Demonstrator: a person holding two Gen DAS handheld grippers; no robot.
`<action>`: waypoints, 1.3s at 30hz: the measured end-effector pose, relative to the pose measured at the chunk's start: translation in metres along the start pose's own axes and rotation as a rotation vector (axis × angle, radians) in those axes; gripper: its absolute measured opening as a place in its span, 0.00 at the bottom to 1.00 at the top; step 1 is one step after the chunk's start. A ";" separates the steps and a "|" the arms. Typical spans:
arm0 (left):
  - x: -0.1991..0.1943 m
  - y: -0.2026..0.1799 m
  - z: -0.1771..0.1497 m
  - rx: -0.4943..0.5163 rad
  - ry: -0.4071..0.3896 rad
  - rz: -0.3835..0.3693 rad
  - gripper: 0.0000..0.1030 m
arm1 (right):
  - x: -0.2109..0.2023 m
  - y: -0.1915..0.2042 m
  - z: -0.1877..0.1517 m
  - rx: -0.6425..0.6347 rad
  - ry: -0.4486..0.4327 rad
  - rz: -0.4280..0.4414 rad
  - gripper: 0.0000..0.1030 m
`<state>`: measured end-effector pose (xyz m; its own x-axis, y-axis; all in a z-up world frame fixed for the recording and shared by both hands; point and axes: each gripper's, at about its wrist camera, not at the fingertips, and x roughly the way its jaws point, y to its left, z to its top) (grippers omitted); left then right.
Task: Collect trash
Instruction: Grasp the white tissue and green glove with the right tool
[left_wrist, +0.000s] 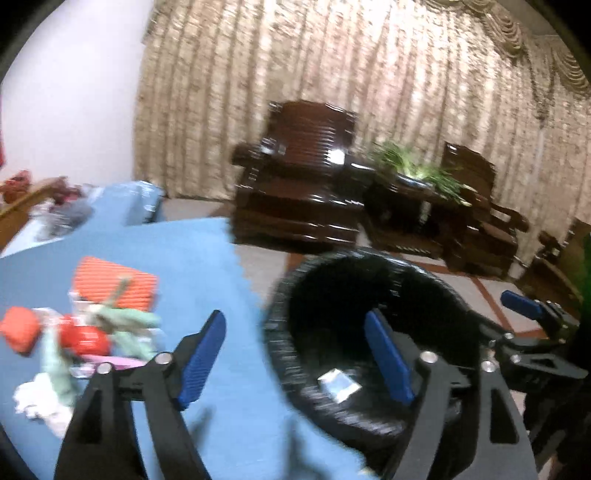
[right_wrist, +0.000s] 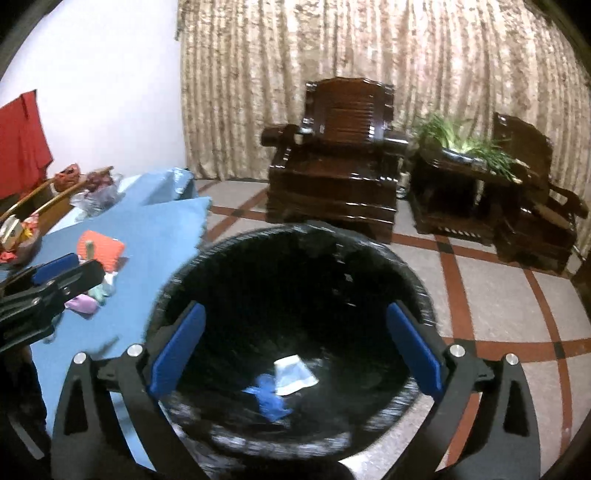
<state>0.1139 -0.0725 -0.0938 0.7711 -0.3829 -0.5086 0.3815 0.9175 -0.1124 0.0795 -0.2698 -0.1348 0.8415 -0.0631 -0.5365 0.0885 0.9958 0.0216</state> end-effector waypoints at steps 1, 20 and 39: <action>-0.009 0.011 -0.002 -0.007 -0.009 0.030 0.78 | -0.001 0.008 0.001 -0.008 -0.005 0.018 0.93; -0.106 0.170 -0.050 -0.149 -0.014 0.414 0.80 | 0.016 0.198 0.010 -0.157 0.019 0.343 0.94; -0.116 0.264 -0.100 -0.237 0.061 0.518 0.77 | 0.065 0.322 -0.026 -0.269 0.152 0.471 0.76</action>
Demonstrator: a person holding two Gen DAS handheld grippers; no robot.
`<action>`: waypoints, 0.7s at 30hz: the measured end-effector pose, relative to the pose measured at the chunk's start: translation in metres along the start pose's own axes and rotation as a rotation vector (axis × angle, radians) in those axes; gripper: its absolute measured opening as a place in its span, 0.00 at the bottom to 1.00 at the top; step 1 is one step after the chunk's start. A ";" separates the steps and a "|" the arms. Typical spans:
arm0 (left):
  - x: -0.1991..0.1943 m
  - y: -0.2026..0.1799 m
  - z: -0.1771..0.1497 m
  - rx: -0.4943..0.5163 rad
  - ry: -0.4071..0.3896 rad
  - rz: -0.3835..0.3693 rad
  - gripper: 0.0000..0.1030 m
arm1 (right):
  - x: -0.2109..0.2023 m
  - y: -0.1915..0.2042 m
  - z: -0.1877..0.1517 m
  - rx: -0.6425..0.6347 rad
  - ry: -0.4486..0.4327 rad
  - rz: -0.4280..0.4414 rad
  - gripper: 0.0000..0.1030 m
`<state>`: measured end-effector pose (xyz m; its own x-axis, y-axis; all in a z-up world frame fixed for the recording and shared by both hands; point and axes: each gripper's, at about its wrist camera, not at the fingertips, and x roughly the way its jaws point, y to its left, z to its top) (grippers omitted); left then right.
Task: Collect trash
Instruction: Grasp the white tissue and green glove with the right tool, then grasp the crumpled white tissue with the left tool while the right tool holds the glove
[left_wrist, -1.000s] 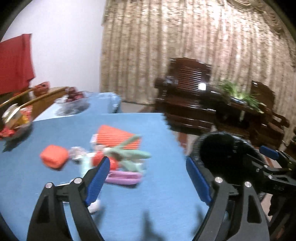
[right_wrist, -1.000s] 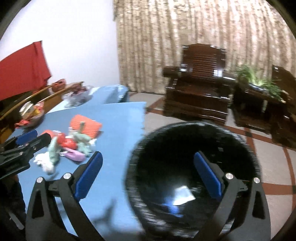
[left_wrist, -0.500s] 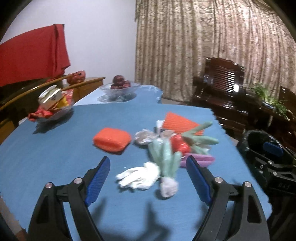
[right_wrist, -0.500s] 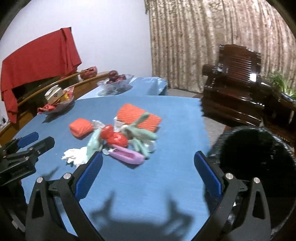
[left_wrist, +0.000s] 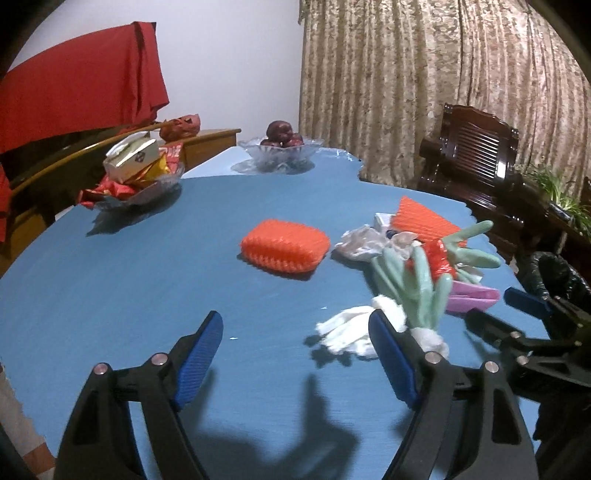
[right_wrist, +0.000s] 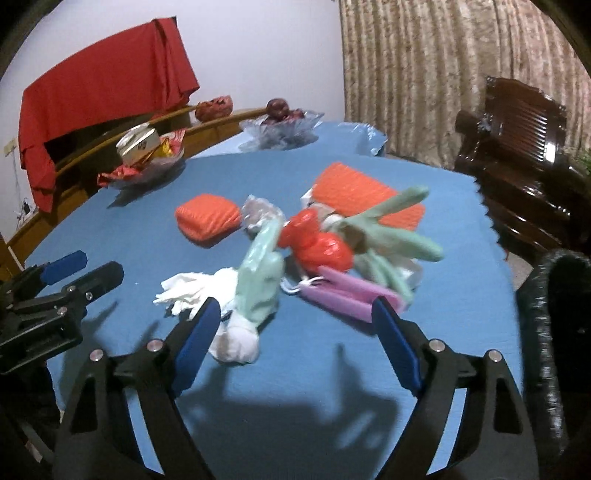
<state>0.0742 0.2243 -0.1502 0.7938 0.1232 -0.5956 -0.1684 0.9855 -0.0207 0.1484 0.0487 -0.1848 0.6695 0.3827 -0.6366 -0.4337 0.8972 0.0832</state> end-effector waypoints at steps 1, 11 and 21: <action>0.002 0.003 0.000 -0.002 0.002 0.002 0.77 | 0.006 0.004 0.000 -0.001 0.010 0.007 0.73; 0.014 0.019 -0.001 -0.007 0.015 -0.001 0.76 | 0.048 0.031 -0.002 -0.018 0.111 0.050 0.52; 0.022 0.020 -0.003 -0.017 0.032 -0.017 0.76 | 0.052 0.033 0.000 -0.026 0.149 0.119 0.21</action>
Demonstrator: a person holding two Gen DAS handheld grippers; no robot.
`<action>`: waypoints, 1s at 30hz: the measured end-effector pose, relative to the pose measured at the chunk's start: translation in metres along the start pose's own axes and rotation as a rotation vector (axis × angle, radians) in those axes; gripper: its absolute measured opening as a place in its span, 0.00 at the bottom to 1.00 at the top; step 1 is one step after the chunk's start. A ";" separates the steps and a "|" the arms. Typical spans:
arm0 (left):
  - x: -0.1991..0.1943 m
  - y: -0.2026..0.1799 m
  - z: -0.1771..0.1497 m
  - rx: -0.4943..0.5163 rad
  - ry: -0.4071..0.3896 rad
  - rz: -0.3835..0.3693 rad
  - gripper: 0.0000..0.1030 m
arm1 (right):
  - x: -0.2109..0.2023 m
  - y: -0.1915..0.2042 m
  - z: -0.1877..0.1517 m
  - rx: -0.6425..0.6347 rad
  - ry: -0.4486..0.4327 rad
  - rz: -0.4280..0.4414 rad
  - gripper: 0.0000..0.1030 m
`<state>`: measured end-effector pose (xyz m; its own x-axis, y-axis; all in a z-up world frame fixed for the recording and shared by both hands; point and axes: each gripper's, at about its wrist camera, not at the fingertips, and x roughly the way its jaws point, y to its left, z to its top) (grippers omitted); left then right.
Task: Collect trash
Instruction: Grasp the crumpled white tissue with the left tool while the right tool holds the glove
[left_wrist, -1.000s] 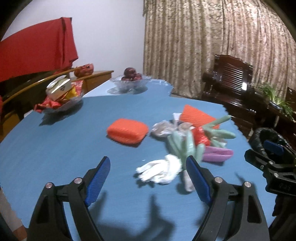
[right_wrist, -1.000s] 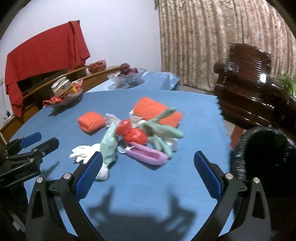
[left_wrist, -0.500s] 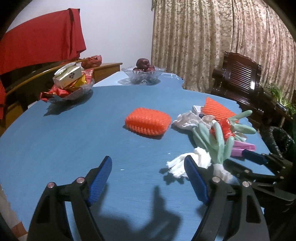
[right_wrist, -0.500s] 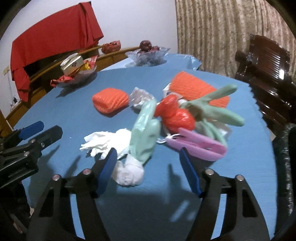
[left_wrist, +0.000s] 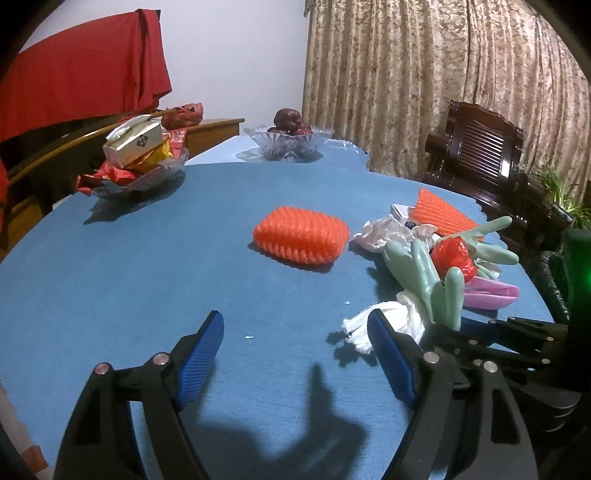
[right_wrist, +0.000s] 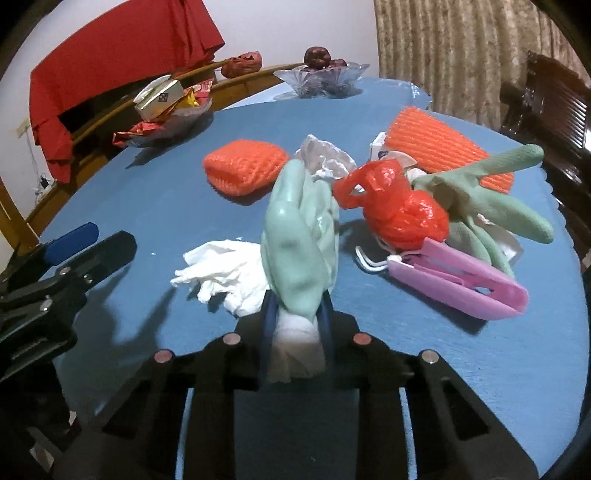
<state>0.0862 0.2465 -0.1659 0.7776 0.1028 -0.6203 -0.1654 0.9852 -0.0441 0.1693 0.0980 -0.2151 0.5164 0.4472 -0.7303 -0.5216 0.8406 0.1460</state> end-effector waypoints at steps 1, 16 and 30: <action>0.001 0.000 0.000 0.001 0.001 -0.004 0.76 | -0.004 -0.001 0.000 -0.001 -0.006 0.005 0.20; 0.036 -0.056 0.001 0.043 0.080 -0.100 0.77 | -0.043 -0.035 -0.001 0.032 -0.072 -0.003 0.20; 0.042 -0.067 0.002 0.032 0.132 -0.142 0.21 | -0.062 -0.041 -0.003 0.025 -0.108 0.013 0.20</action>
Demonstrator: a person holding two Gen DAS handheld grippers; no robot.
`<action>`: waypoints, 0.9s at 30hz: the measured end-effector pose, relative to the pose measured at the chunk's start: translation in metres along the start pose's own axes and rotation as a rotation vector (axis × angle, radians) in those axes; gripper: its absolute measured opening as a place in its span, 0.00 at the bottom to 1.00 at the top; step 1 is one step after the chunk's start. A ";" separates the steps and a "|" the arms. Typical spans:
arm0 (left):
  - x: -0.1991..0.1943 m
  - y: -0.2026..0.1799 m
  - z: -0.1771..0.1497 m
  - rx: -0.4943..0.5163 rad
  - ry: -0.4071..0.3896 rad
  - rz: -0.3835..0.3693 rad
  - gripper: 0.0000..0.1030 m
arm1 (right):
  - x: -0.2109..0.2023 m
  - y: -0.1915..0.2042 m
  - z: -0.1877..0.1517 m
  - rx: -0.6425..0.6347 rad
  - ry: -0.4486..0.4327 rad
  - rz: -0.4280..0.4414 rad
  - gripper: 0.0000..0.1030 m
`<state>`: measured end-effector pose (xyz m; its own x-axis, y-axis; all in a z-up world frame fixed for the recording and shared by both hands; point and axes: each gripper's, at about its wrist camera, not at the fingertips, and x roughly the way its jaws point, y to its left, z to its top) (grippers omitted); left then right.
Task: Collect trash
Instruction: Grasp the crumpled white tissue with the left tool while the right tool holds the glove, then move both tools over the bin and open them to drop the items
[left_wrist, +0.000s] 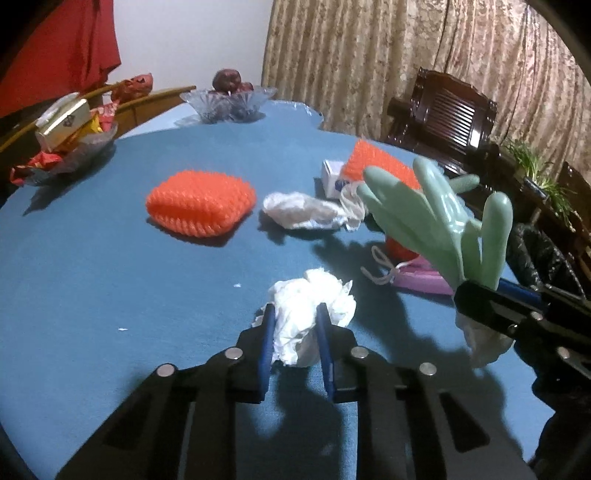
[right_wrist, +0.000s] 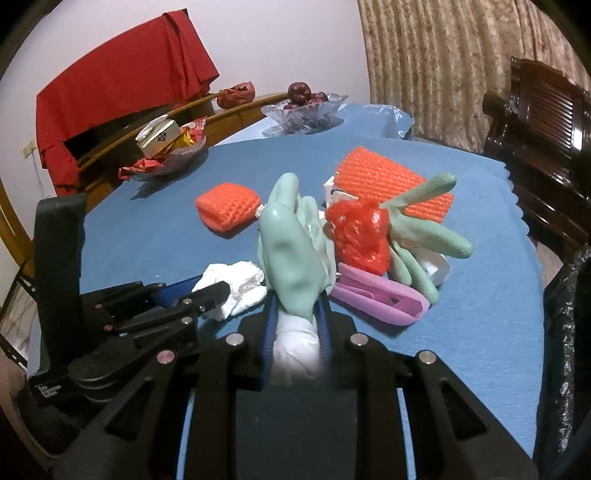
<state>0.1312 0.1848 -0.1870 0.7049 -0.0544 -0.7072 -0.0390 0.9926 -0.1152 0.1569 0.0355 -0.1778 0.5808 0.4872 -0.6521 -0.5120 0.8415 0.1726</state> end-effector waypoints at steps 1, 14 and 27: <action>-0.006 0.000 0.002 -0.001 -0.015 0.004 0.21 | -0.003 0.000 0.001 -0.002 -0.005 0.003 0.20; -0.064 -0.020 0.028 0.029 -0.129 0.029 0.21 | -0.052 0.004 0.017 -0.020 -0.094 0.025 0.20; -0.092 -0.074 0.042 0.089 -0.195 -0.063 0.21 | -0.120 -0.028 0.017 0.010 -0.190 -0.050 0.20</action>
<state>0.0990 0.1210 -0.0835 0.8279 -0.1026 -0.5514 0.0656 0.9941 -0.0866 0.1121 -0.0422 -0.0916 0.7151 0.4793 -0.5089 -0.4737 0.8676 0.1514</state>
